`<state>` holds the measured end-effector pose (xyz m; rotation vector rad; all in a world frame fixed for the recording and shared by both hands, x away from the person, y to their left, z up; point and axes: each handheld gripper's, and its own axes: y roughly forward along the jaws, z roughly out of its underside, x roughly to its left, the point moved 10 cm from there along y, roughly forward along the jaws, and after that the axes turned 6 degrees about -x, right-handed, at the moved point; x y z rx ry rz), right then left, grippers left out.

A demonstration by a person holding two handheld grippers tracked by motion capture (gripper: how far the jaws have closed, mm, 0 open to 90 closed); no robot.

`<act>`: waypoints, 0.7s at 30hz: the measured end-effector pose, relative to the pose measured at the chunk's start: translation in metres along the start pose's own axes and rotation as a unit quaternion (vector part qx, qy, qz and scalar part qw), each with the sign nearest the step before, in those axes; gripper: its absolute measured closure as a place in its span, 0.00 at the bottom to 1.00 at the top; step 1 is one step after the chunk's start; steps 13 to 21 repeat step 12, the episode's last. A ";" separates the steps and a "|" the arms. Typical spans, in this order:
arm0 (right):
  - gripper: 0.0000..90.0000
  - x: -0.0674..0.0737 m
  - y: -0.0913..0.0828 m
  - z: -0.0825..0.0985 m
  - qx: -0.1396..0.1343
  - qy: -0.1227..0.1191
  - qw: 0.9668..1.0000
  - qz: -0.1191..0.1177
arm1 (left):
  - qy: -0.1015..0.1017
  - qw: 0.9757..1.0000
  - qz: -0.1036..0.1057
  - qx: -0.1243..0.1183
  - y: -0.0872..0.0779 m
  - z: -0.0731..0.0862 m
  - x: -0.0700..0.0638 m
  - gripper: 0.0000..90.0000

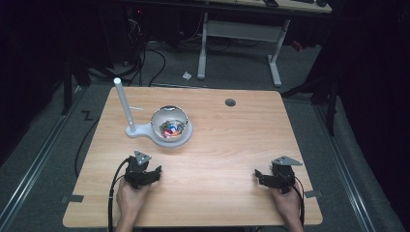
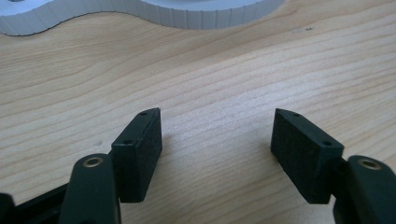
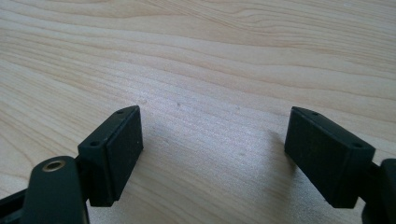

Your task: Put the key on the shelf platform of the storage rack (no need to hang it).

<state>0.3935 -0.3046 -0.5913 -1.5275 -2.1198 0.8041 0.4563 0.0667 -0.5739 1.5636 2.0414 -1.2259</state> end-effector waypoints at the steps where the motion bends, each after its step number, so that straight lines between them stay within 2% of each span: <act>1: 0.21 0.000 0.000 0.000 0.000 0.000 1.000 0.000 | -0.006 1.000 0.001 -0.004 0.001 0.000 0.000 0.36; 2: 0.21 0.000 0.000 0.000 0.000 0.000 1.000 0.000 | -0.013 1.000 0.005 -0.008 0.001 -0.001 0.000 0.35; 5: 0.21 0.000 0.000 0.000 0.000 0.000 1.000 0.000 | -0.008 1.000 0.008 -0.014 0.002 -0.002 0.000 0.33; 21: 0.21 0.000 0.000 0.000 0.000 0.000 1.000 0.000 | -0.014 1.000 0.005 -0.011 0.001 -0.002 0.000 0.32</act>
